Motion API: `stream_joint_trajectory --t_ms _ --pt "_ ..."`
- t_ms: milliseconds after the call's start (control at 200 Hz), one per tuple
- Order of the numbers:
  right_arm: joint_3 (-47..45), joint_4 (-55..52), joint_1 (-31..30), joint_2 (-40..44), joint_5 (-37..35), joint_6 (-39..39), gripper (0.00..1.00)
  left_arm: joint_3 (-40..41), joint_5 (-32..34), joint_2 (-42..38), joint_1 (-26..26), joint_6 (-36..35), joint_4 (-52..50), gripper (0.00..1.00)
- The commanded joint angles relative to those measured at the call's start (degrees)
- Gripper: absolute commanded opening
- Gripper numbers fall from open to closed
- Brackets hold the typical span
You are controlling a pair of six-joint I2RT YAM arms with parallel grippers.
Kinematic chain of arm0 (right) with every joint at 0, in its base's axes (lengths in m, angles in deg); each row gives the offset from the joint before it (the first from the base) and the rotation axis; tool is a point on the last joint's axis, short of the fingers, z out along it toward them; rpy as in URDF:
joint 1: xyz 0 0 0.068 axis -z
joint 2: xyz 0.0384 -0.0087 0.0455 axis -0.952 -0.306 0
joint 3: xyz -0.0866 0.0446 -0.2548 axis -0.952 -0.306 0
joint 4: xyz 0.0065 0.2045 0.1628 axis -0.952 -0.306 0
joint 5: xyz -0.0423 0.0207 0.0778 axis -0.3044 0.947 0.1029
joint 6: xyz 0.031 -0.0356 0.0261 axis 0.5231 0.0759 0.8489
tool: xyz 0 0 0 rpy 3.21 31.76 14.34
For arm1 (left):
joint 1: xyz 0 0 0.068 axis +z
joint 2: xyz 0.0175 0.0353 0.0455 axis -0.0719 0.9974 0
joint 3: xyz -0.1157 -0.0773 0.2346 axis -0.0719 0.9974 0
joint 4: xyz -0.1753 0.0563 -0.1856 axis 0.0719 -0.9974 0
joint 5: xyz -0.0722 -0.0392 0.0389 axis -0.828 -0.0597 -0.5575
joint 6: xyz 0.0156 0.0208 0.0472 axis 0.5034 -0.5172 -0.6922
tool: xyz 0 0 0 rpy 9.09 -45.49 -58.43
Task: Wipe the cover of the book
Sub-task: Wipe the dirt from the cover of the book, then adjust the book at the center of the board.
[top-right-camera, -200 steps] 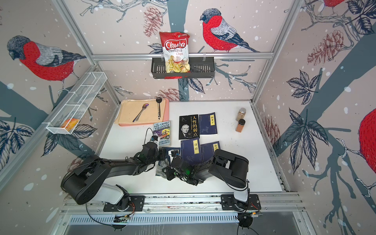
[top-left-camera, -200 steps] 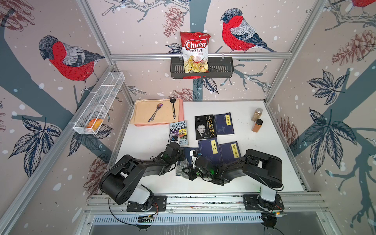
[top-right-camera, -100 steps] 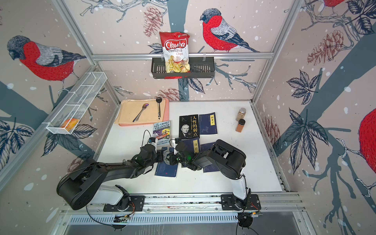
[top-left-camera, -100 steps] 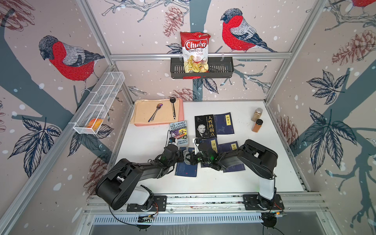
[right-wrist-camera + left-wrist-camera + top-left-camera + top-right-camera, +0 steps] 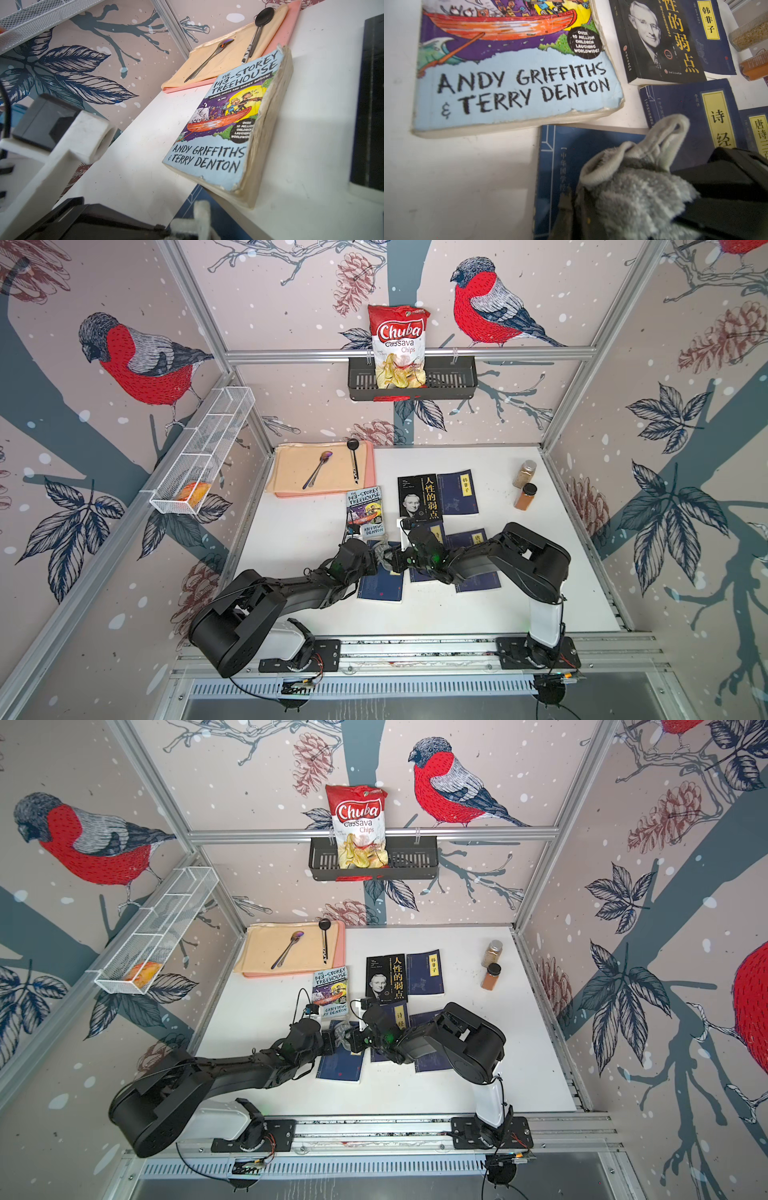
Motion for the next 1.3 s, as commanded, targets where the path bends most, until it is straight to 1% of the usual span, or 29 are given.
stream_joint_trajectory --t_ms 0,70,135,185,360,430,510,620,750,885,1021,1146,1296 --pt "-0.7 -15.6 0.9 -0.9 -8.6 -1.8 0.06 0.6 -0.7 -2.5 -1.8 1.9 -17.5 0.14" --pt "-0.9 -15.0 0.9 -0.7 -8.2 -2.0 0.06 0.6 1.6 -6.1 -2.5 3.3 -22.1 0.18" --pt "-1.3 -14.4 0.9 -0.7 -7.7 -2.0 0.06 1.9 1.1 -10.3 -2.8 4.3 -23.4 0.19" --pt "-1.5 -13.7 0.9 -0.7 -7.2 -2.2 0.06 2.4 1.8 -13.5 -3.0 5.4 -25.5 0.21" --pt "-2.5 -11.4 0.9 -0.7 -5.1 -2.3 0.06 2.6 6.5 -22.5 -3.4 8.9 -37.2 0.23" --pt "-2.7 -11.2 0.9 -0.6 -4.7 -2.5 0.06 3.8 4.1 -24.6 -3.4 9.2 -36.6 0.25" --pt "-2.9 -11.1 1.0 -0.4 -4.4 -2.9 0.06 4.0 3.8 -25.0 -3.8 10.6 -38.3 0.25" --pt "-3.5 -10.7 1.3 0.2 -4.1 -3.1 0.06 4.4 1.5 -23.9 -4.8 11.2 -38.0 0.26" --pt "-3.8 -10.2 1.7 0.3 -4.0 -3.2 0.06 4.8 -3.6 -24.0 -6.7 11.0 -35.8 0.26" --pt "-3.2 -10.3 2.0 -0.1 -3.9 -3.6 0.06 4.4 -7.1 -25.1 -8.6 11.7 -32.8 0.26" --pt "-2.4 -10.7 2.1 -0.4 -3.8 -4.0 0.06 4.1 -8.1 -25.9 -10.1 12.2 -31.8 0.26" --pt "-1.7 -11.3 2.1 -0.3 -3.9 -4.6 0.06 4.7 -8.0 -26.5 -10.3 12.4 -31.2 0.25" --pt "-0.6 -12.2 2.0 0.6 -4.1 -6.0 0.06 6.5 -9.8 -26.5 -10.4 12.9 -26.9 0.24"
